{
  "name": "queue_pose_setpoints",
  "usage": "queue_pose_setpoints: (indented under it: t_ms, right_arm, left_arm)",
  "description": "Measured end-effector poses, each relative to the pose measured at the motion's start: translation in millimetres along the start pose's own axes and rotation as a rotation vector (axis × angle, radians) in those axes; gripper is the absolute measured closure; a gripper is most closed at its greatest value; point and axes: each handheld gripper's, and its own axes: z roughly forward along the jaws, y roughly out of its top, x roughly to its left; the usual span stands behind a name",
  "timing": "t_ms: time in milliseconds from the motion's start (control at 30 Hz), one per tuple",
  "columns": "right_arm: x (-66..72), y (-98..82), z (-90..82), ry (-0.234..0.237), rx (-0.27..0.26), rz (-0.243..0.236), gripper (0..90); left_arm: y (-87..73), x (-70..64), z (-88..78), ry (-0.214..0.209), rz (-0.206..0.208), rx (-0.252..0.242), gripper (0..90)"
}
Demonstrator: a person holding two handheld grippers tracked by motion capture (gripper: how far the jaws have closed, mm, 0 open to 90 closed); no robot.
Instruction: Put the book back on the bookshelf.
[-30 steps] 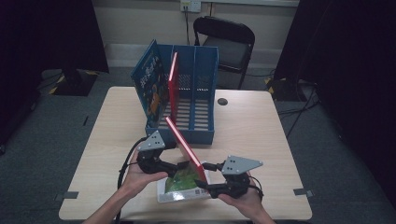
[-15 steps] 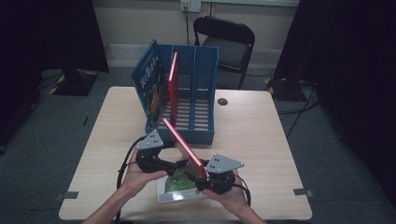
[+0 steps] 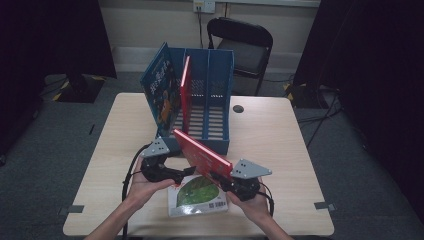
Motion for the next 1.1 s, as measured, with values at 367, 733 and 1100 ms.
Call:
queue_pose_setpoints:
  t_ms: [367, 733, 1100]
  right_arm:
    - [-1.9, 15.8, 23.8, 0.099, -0.041, -0.030, 78.4]
    - [-7.4, 17.7, 30.6, 0.186, -0.082, 0.030, 73.5]
    - [-5.6, 30.4, 34.8, 0.174, -0.095, 0.017, 79.8]
  left_arm:
    - [6.4, 13.3, -21.8, 0.075, -0.009, -0.063, 20.0]
    - [8.2, 11.4, -25.4, 0.074, 0.019, -0.075, 24.6]
    - [8.2, 14.7, -23.2, 0.077, -0.007, -0.077, 20.4]
